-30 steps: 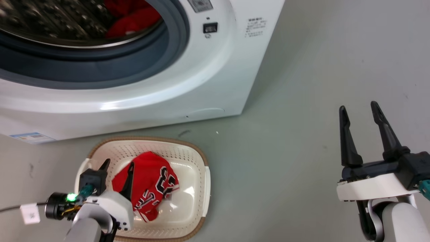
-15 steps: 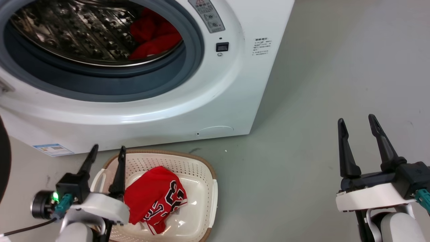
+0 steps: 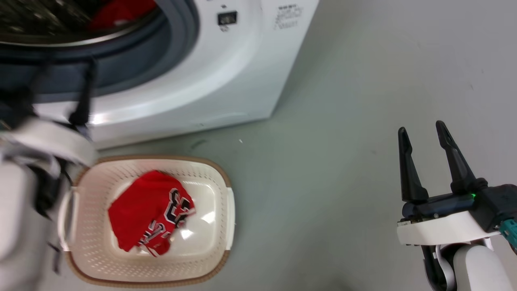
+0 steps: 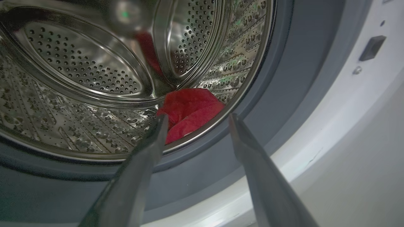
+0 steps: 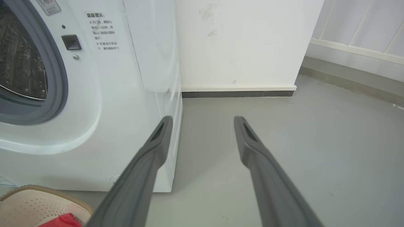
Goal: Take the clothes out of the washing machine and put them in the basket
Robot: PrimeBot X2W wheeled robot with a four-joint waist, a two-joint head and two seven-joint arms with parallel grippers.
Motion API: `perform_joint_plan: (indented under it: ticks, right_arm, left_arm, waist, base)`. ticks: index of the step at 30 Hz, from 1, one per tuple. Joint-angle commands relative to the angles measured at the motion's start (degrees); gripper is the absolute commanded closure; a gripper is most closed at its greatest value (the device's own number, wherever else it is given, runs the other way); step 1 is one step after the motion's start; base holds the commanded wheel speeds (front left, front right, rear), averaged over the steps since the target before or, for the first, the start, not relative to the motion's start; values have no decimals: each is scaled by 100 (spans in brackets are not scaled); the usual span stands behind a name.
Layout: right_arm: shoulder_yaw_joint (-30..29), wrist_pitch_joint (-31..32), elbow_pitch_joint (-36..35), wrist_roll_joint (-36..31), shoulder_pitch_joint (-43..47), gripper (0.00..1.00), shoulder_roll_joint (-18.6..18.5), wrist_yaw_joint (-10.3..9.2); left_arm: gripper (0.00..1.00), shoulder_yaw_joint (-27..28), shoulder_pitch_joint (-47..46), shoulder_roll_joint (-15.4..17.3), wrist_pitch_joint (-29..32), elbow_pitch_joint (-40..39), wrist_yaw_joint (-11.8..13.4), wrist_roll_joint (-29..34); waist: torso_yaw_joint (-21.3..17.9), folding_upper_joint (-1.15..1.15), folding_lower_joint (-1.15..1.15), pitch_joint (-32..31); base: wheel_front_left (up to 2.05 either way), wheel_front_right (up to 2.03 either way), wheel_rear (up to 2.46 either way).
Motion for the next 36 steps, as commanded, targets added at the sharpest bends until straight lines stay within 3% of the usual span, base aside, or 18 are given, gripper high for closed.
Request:
perform_joint_plan:
  ticks: [1,9,16,21,27,36]
  right_arm:
    - [29,-12,-78,67,-65,0,7,-6]
    - [196,-12,-247,406,-238,0,11,-5]
    - [479,-12,-416,784,-390,0,10,-6]
    - [699,-13,-480,966,-296,0,9,-6]
    - [778,-13,-527,1093,-106,0,8,-6]
    - [939,-12,-651,1160,-54,0,8,-6]
  left_arm:
    - [0,-105,-507,419,286,6,-5,-241]
    - [0,-962,-2508,1680,1719,335,-7,-880]
    - [0,-1589,-4326,2134,3024,1166,0,-1293]
    - [0,-1838,-5440,2266,3820,1713,-1,-1328]
    - [0,-2472,-6238,2186,5181,2318,-1,-1488]
    - [0,-2871,-6743,2178,5739,2787,-2,-1456]
  waist:
    - [-399,0,0,618]
    - [-859,0,0,1601]
    - [-1281,0,0,2242]
    - [-1563,0,0,2516]
    - [-1590,0,0,2607]
    - [-1599,0,0,2733]
  base:
    - [0,0,0]
    - [0,0,0]
    - [0,0,0]
    - [0,0,0]
    - [0,0,0]
    - [0,0,0]
